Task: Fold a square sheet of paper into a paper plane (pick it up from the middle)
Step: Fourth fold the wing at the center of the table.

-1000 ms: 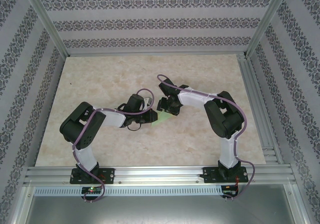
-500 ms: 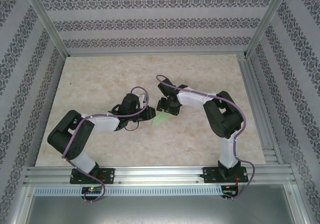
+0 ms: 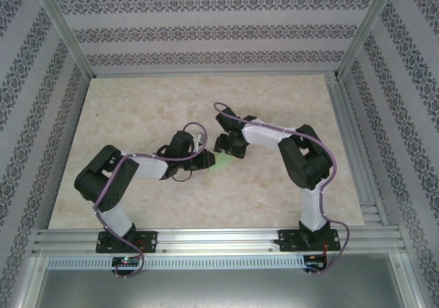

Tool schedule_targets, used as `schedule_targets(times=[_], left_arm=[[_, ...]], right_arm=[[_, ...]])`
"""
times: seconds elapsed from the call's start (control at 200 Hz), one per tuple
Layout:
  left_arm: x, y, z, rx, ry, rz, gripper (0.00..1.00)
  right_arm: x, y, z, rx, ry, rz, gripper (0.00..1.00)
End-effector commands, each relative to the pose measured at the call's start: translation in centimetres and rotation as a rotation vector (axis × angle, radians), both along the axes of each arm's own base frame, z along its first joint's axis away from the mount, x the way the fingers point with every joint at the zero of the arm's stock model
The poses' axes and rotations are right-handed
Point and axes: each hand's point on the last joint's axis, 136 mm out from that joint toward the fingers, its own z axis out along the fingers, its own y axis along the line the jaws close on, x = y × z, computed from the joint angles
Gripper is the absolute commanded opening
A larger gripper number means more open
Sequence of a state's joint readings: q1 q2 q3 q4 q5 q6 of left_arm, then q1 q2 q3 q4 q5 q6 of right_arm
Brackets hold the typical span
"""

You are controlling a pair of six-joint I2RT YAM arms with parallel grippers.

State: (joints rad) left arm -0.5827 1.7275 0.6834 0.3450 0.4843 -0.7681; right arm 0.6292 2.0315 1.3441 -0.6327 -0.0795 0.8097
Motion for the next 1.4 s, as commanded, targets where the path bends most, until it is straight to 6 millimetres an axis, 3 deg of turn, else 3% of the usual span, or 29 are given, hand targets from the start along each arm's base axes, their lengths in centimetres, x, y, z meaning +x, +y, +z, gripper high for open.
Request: schedule_targets(times=[0.0,0.29,0.569,1.394], left_arm=[[1.1,-1.1,1.3,-0.051,-0.042,-0.017,0.16],[1.3,-1.2,0.4,-0.034,-0.033,-0.016,0.15],[1.0,0.1,-1.6,0.049,-0.001,0.013,0.12],[0.3,1.3,-3.9,0.121,0.052,0.037,0.1]], right_arm=[[-4.2,-5.1,-9.4,-0.239,0.175,0.023,0.67],[-4.2,-5.3,-9.7,-0.253,0.179,0.029,0.69],[-4.3,-5.3,-9.8,-0.254,0.181,0.025,0.69],[-4.5,-5.3,-10.0,-0.25,0.187,0.021,0.69]])
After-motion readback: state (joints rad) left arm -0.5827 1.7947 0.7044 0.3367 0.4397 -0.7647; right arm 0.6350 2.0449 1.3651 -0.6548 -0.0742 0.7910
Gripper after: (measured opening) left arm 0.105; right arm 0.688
